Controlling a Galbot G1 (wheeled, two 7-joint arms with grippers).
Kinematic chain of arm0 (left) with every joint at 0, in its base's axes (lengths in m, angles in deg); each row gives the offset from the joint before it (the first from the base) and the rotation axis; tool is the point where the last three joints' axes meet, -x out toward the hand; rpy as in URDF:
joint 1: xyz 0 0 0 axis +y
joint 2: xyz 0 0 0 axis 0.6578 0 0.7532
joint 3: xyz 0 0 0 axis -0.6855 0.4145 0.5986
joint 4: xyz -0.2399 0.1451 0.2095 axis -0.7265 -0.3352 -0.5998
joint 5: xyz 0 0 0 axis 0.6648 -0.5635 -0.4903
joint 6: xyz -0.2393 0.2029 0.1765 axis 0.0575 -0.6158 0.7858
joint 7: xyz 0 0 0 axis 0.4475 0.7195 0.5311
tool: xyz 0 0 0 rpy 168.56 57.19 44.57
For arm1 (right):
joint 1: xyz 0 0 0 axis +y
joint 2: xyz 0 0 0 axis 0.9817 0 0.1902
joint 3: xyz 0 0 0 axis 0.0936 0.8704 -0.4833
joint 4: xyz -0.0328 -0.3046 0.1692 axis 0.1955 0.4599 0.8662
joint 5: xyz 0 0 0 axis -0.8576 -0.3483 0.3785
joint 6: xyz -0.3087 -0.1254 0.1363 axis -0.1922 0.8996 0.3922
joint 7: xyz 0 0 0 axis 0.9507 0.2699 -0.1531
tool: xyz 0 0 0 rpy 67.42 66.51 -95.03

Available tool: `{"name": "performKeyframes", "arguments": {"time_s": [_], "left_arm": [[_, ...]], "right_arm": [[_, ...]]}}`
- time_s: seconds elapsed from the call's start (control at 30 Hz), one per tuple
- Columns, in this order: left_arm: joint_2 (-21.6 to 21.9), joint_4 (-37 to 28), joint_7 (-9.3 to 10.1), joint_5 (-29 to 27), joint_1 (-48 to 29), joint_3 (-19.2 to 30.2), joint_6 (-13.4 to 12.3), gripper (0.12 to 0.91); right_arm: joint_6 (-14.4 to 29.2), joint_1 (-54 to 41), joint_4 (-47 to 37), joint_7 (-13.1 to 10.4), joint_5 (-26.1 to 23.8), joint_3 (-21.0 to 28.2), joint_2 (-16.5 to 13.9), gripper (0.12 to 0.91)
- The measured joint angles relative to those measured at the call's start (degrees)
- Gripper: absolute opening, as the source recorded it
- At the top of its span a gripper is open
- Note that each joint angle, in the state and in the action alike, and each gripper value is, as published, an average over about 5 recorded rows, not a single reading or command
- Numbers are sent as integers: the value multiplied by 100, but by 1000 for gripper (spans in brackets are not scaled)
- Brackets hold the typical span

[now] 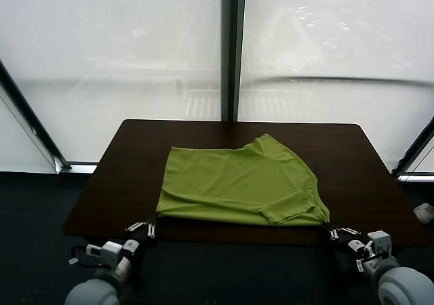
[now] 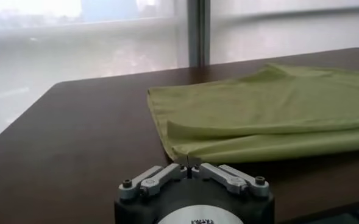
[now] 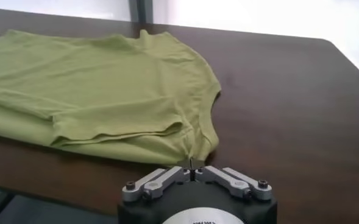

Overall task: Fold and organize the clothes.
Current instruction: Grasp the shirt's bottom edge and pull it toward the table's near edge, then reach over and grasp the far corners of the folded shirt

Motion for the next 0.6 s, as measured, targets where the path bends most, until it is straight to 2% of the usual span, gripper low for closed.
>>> {"name": "performKeyframes", "arguments": {"time_s": [0.03, 0.13, 0.23, 0.3, 0.47, 0.6], "left_arm": [[7, 35, 46, 12, 13, -9, 36, 433], [44, 148, 180, 78, 59, -53, 140, 622], [107, 257, 297, 257, 59, -146, 224, 798], [168, 301, 384, 455, -23, -224, 272, 871], [345, 182, 583, 1182, -687, -217, 442, 905], [369, -195, 645, 1739, -1621, 36, 617, 907]], "right_arm": [[5, 20, 25, 1, 7, -23, -24, 675], [15, 103, 118, -12, 61, -115, -105, 831], [29, 153, 210, -21, 196, -252, -189, 896], [69, 113, 238, -25, 309, -346, -239, 904], [178, -562, 36, -30, 420, -318, -242, 907], [76, -1672, -409, -111, 361, 120, -102, 907]]}}
